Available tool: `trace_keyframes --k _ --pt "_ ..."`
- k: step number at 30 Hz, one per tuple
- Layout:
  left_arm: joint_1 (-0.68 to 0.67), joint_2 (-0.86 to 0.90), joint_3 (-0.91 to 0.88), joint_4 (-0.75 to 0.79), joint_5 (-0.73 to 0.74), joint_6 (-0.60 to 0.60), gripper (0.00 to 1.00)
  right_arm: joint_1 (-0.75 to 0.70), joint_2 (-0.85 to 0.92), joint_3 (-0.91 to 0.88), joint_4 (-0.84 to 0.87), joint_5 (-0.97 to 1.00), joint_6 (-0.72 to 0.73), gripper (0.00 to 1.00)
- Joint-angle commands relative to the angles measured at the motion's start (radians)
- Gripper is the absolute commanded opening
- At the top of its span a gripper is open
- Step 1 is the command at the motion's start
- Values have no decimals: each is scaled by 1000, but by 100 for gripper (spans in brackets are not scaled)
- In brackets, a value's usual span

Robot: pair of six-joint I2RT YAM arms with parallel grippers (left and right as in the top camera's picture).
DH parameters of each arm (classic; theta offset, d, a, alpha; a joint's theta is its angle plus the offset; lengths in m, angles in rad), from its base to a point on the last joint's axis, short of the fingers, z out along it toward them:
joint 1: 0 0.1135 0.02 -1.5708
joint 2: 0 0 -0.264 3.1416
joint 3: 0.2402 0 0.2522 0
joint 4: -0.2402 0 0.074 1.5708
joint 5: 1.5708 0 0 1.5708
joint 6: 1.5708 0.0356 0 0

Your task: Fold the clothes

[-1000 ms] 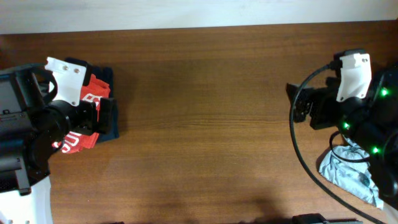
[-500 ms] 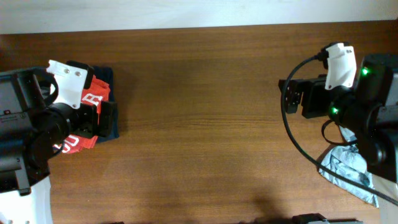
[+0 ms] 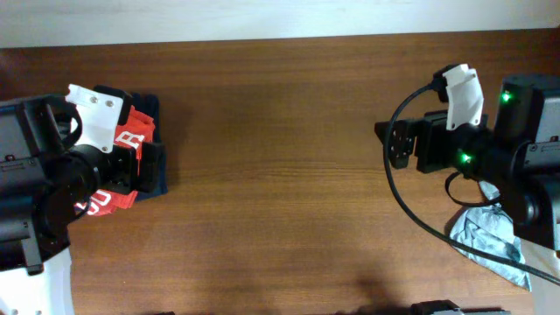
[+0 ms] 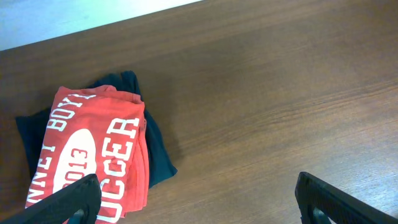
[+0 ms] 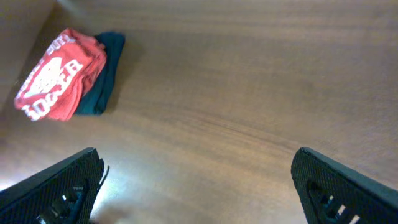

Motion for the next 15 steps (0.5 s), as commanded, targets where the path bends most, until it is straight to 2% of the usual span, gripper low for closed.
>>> trace_keyframes --k 1,7,15 --pt "-4 -6 1 0 8 16 100 -7 -8 2 -25 -45 -4 99" --pt "-4 -6 1 0 8 16 99 -6 -12 2 -15 -37 -5 99" --pt "-4 -6 1 0 7 16 99 -7 -70 2 26 80 -19 99"
